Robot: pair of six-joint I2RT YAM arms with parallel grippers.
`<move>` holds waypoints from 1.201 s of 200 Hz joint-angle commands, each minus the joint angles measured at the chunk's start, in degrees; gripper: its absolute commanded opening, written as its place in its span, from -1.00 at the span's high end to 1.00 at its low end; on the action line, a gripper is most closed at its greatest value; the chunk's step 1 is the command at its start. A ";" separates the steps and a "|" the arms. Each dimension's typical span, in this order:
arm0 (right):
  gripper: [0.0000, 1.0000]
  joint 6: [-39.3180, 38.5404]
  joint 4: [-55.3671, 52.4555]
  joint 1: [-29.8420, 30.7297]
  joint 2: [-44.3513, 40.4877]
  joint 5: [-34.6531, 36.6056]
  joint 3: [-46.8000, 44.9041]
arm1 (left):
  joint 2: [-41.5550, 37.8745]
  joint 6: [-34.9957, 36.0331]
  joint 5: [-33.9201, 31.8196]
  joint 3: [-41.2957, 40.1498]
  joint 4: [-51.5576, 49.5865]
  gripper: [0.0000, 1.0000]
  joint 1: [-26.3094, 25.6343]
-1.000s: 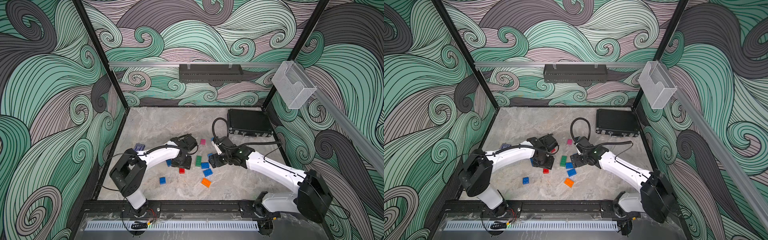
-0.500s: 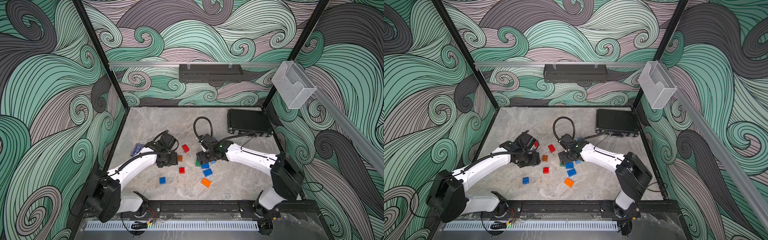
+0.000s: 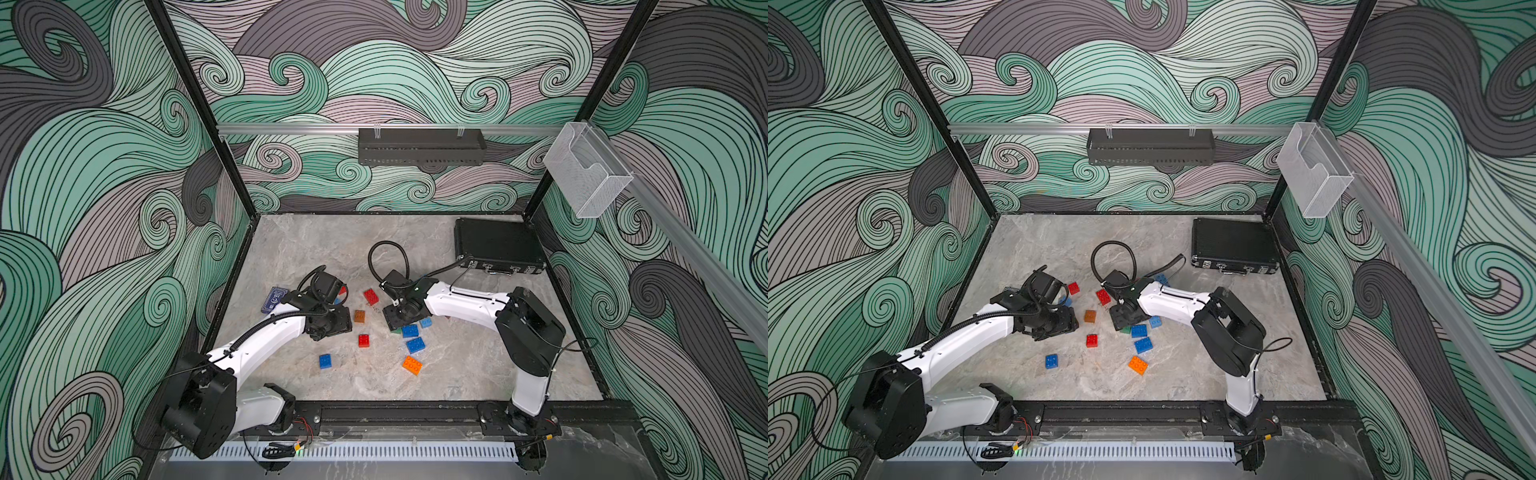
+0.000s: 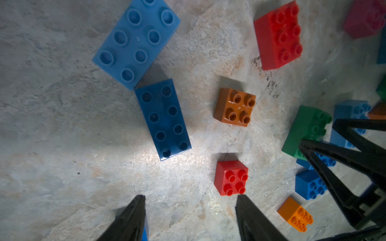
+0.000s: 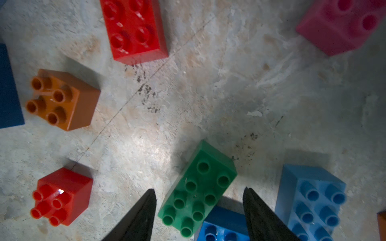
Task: Assemble a heart with lego
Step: Pick up the lego brick from the center of the board.
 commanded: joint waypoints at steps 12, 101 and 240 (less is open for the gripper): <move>-0.22 -0.33 -1.60 1.84 2.03 -0.43 2.54 | -1.78 -0.72 1.29 -0.56 0.73 -0.39 1.57; 0.05 -2.56 -5.77 3.09 2.94 2.33 3.08 | -2.28 -1.03 2.23 -2.32 1.52 -0.39 3.10; 0.21 -4.14 -5.81 3.44 4.61 0.00 4.61 | -2.55 -0.98 2.44 -3.48 2.05 -0.39 4.27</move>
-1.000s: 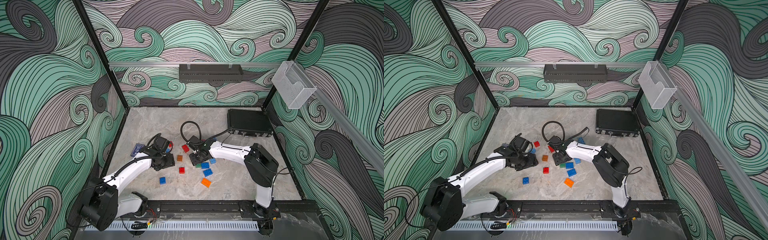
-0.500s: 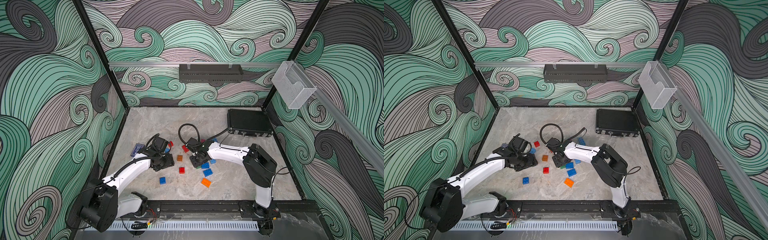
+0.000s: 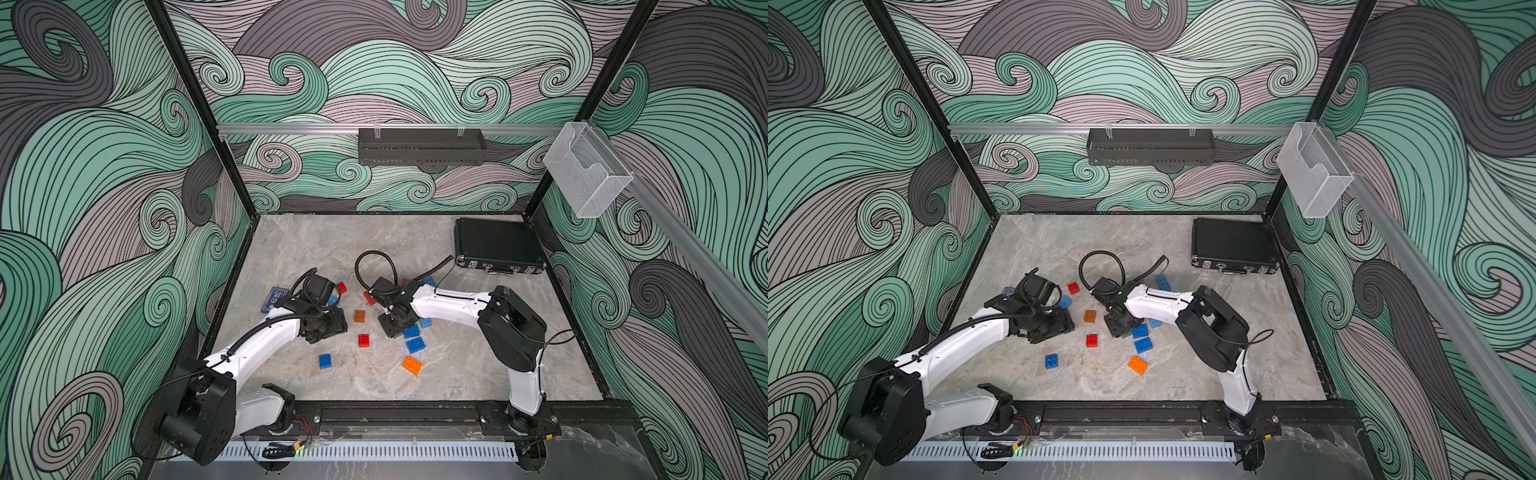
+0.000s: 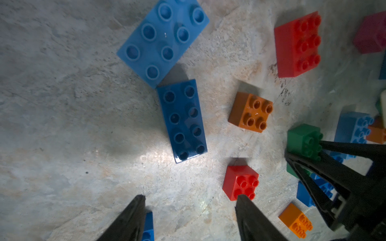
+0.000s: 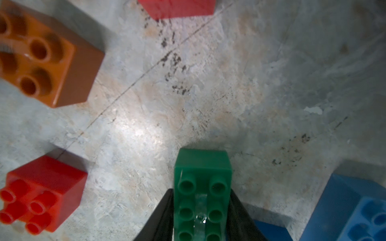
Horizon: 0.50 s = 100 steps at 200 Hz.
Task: Assemble a heart with lego
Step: Pick up the lego brick from the center of the board.
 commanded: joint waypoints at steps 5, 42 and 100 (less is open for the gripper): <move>0.23 -0.91 -1.20 0.41 -0.25 -0.01 1.16 | -0.87 -0.52 0.25 -0.41 0.21 -0.39 0.82; 0.33 -4.46 -1.16 0.74 -2.31 -0.67 1.64 | -1.29 -0.65 1.68 -0.63 0.30 -0.39 1.88; 0.36 -23.11 5.08 1.76 -8.39 -8.43 -0.95 | -3.54 -1.79 5.09 -1.85 0.30 -0.39 6.37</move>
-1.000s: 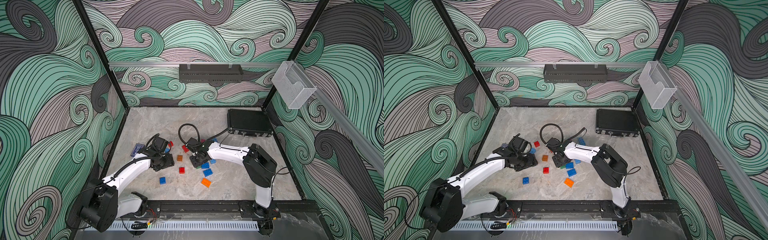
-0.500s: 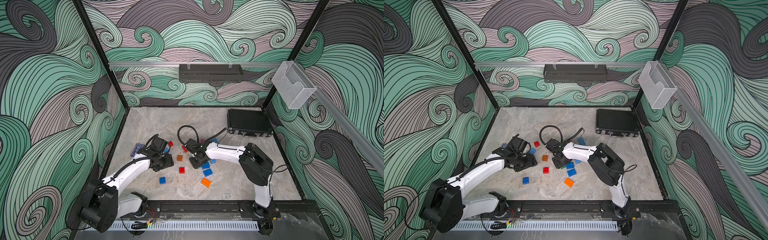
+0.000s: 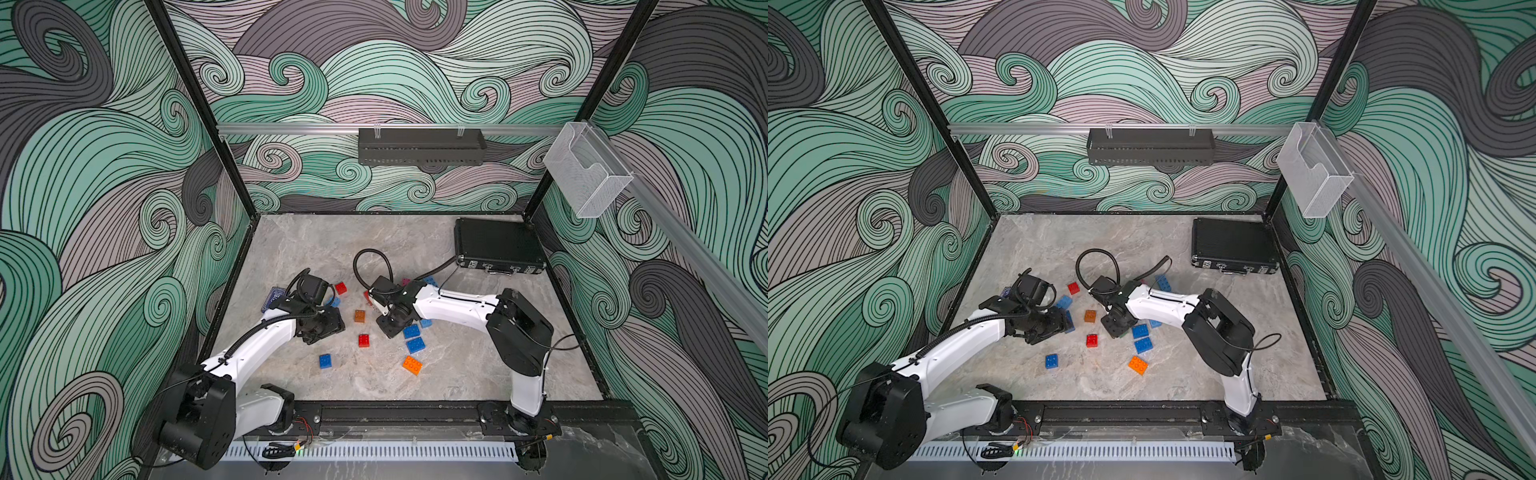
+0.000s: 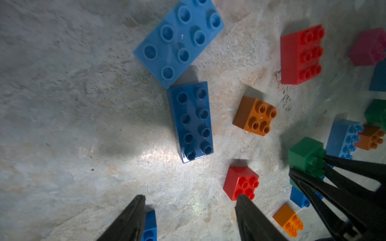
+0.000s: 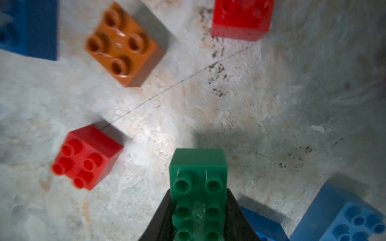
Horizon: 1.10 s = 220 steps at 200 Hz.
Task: Assemble a heart with lego
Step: Pick up the lego brick from the center of the board, then assemble the lego brick with the lego brick.
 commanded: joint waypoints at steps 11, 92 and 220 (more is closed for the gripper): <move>0.40 -14.41 4.43 0.59 -4.27 -9.44 -0.97 | -2.12 -1.34 3.10 -0.79 0.24 -0.39 3.25; 0.44 -38.55 2.63 4.09 -4.31 -9.98 -0.05 | -7.19 -2.86 6.47 -4.64 1.29 -0.39 10.79; 0.41 -42.08 -8.02 6.67 6.84 -6.57 12.39 | -5.67 -3.62 10.92 -6.77 3.22 -0.38 16.65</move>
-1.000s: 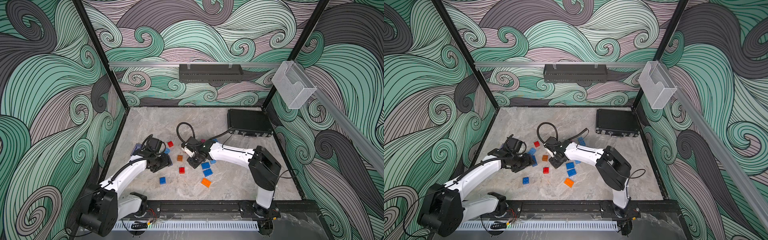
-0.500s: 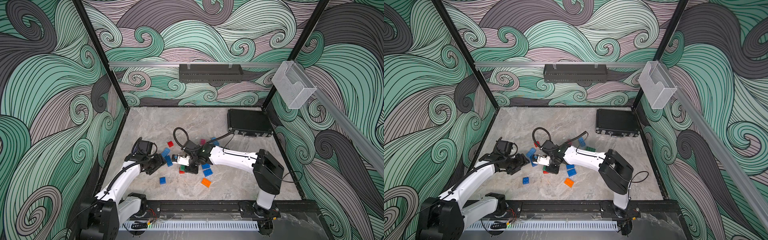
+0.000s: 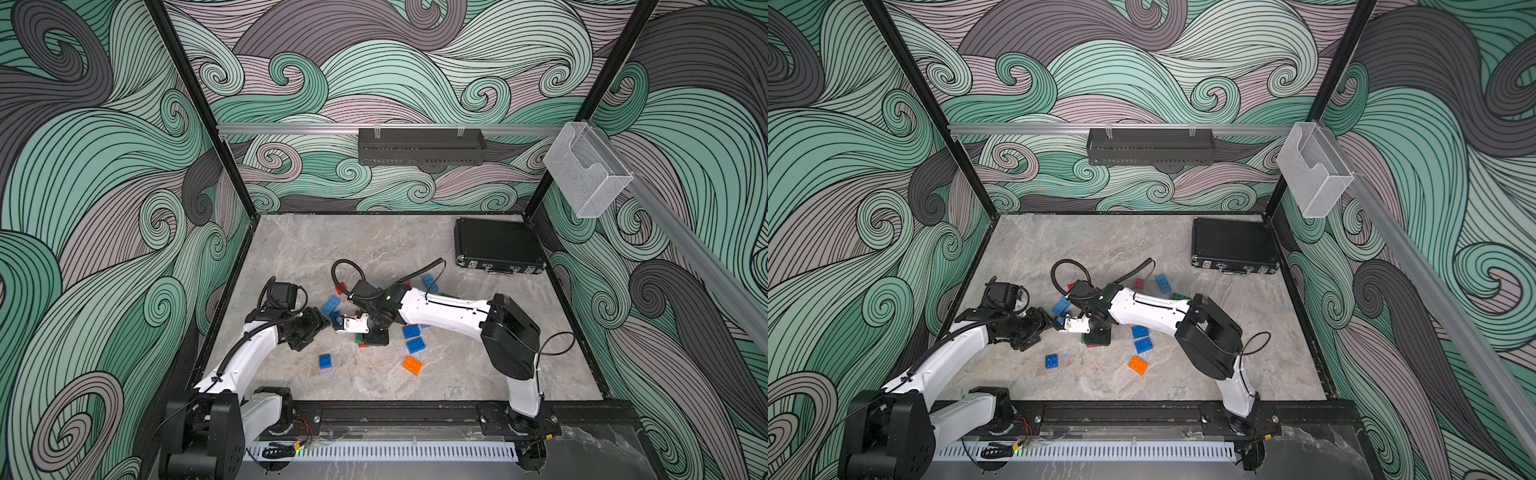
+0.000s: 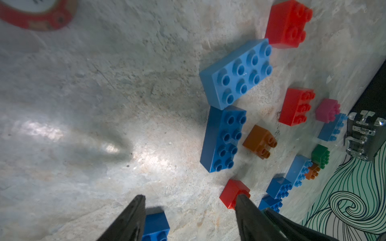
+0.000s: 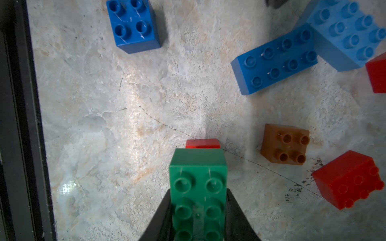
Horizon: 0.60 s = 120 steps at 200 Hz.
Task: Assemble a heart with lego
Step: Assemble the lego brick with the lego brick.
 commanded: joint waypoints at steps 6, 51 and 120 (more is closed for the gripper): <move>0.41 -0.49 -2.88 0.68 1.54 1.21 2.26 | -0.66 -0.94 0.98 -0.30 0.66 -0.38 1.09; 0.40 0.01 -5.33 1.40 4.75 2.13 5.72 | -0.84 -0.78 1.24 -0.56 0.75 -0.38 1.49; 0.40 0.55 -7.02 1.50 6.90 5.22 8.20 | -1.63 -0.94 1.15 -0.87 0.83 -0.38 1.64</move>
